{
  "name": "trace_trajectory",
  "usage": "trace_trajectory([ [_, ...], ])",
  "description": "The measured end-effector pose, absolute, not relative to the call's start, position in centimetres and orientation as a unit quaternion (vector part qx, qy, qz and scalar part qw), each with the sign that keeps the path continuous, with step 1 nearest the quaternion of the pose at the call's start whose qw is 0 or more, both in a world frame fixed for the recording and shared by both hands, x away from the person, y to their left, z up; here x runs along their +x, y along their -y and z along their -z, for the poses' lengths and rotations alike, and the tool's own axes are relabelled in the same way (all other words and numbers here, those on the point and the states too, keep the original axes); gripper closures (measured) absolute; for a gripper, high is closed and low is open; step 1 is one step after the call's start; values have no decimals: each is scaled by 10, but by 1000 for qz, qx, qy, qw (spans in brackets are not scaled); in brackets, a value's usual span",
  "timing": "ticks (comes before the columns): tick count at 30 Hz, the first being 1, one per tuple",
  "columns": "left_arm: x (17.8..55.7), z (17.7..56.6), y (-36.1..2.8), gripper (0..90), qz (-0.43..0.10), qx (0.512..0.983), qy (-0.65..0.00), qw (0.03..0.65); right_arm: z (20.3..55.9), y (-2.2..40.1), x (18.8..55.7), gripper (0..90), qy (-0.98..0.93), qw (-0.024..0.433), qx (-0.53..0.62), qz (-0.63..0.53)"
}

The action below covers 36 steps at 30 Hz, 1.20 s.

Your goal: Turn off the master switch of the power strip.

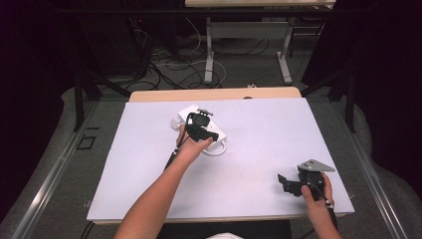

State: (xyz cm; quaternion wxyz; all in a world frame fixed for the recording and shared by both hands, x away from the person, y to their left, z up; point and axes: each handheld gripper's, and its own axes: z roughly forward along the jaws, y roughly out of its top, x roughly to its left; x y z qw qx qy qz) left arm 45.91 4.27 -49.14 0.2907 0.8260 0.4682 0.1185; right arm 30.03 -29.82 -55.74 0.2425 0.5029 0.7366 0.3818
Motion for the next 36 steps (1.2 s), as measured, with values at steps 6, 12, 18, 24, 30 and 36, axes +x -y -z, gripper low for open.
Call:
trace_trajectory([
  [6,456,488,-42,421,-112,827,-463,298,557,298,300,155,-736,242,504,-382],
  [12,452,482,-45,424,-106,825,-463,307,557,299,300,155,-735,243,505,-382],
  [18,448,475,-49,436,-105,828,-456,308,557,300,300,155,-736,244,503,-381],
  [24,442,467,-53,443,-117,829,-445,317,557,299,301,155,-737,244,502,-381],
  [30,438,463,-57,392,-114,830,-440,324,557,299,301,155,-736,244,502,-383],
  [36,434,462,-63,264,-96,831,-440,327,556,299,301,155,-737,244,501,-383],
])
